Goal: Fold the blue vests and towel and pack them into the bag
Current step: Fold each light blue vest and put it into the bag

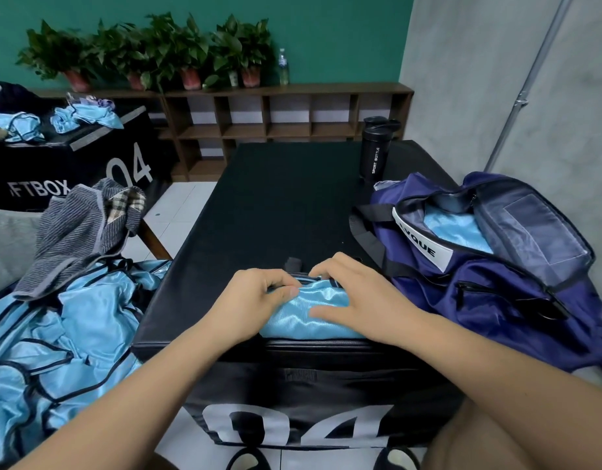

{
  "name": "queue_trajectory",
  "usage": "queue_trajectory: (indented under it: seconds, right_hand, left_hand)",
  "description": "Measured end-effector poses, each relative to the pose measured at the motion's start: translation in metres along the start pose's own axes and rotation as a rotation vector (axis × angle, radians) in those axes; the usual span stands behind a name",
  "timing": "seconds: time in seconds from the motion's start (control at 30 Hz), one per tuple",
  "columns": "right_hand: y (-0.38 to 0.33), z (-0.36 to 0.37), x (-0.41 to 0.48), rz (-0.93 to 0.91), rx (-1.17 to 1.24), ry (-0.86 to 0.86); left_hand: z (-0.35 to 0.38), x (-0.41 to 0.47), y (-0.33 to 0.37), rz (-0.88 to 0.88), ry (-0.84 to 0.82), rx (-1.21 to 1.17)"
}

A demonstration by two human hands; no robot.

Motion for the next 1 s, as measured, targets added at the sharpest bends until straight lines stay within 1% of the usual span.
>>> queue_trajectory:
  seconds: [0.1,0.23,0.3,0.4,0.6,0.73,0.83,1.0]
  right_hand:
    - [0.012,0.003,0.005,-0.01,-0.067,0.019]
    - [0.015,0.0,0.011,-0.048,-0.207,0.1]
    - [0.02,-0.002,0.014,-0.027,-0.277,0.131]
    - [0.032,-0.001,0.016,0.03,-0.314,0.138]
    - [0.035,0.005,0.02,0.055,-0.388,0.142]
    - [0.031,0.0,0.019,0.045,-0.383,0.194]
    - [0.034,0.007,0.022,0.061,-0.372,0.127]
    - [0.03,0.016,0.027,0.053,-0.275,-0.129]
  left_hand:
    - [0.005,0.007,-0.001,0.025,0.023,0.079]
    - [0.009,0.011,0.011,0.147,0.08,0.187]
    - [0.008,0.012,0.009,0.159,0.103,0.23]
    - [0.008,0.013,-0.002,0.114,0.123,0.238]
    - [0.005,0.015,-0.017,0.02,0.184,0.179]
    - [0.006,0.018,-0.023,-0.039,0.132,0.264]
    - [0.004,0.021,-0.02,-0.032,0.106,0.249]
    - [-0.004,0.021,-0.008,-0.01,0.073,0.161]
Point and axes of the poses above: each hand's wrist, its own x-axis towards the middle knuckle, its own z-axis out of the palm, y = z × x, the point moved 10 cm from there along x, towards the middle knuckle, and after that the axes turned 11 degrees about -x, right-handed, at the moved point
